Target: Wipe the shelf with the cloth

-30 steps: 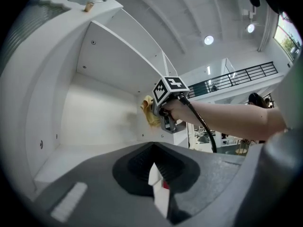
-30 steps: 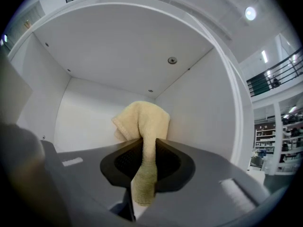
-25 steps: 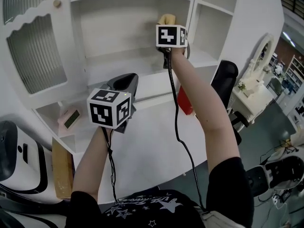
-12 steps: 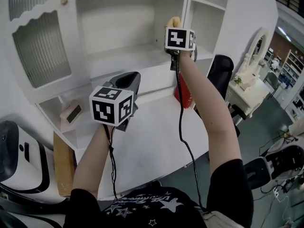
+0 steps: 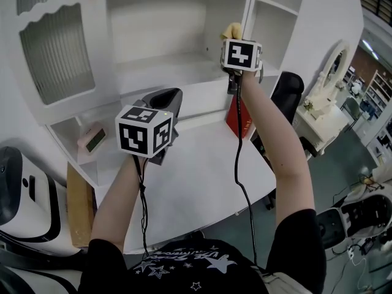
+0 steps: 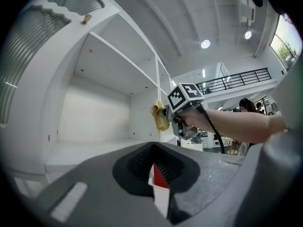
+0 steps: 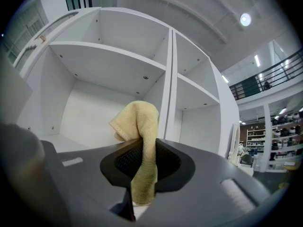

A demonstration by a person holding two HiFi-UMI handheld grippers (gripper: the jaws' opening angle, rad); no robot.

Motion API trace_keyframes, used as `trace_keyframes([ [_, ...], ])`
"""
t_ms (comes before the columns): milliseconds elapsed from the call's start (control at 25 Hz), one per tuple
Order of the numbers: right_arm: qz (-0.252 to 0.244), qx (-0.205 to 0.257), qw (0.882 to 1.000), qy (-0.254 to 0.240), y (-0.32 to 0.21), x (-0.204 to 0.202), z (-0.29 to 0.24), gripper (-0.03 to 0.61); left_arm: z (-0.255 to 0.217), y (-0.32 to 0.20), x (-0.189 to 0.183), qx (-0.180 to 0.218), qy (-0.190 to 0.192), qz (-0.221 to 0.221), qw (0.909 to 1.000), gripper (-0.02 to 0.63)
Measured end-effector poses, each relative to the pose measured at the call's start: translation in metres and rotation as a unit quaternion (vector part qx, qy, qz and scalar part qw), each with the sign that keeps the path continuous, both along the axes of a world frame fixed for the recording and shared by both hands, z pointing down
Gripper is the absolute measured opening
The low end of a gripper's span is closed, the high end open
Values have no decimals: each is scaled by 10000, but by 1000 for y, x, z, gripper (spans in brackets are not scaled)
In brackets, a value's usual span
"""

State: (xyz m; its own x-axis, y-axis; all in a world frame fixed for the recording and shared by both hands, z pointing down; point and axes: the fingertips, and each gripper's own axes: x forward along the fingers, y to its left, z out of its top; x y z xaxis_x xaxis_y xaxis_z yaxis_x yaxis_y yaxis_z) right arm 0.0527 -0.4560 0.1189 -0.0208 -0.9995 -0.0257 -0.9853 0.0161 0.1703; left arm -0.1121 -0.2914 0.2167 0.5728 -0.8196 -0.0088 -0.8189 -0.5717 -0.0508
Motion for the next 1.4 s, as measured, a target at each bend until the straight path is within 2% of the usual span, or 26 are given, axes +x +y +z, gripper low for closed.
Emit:
trace_keyframes([
  [320, -449, -168, 9987, 171, -31, -48, 17, 80, -3, -14, -15, 16, 67, -236, 9997, 2],
  [640, -919, -420, 9948, -95, -90, -97, 27, 80, -14, -34, -48, 92, 165, -744, 9970, 2],
  [1040, -1017, -750, 9918, -190, -153, -122, 42, 80, -13, -56, -77, 57, 244, -1139, 9932, 2],
  [1400, -779, -843, 9933, 100, -190, -125, 51, 80, -12, -60, -84, 95, 196, -1280, 9915, 2],
])
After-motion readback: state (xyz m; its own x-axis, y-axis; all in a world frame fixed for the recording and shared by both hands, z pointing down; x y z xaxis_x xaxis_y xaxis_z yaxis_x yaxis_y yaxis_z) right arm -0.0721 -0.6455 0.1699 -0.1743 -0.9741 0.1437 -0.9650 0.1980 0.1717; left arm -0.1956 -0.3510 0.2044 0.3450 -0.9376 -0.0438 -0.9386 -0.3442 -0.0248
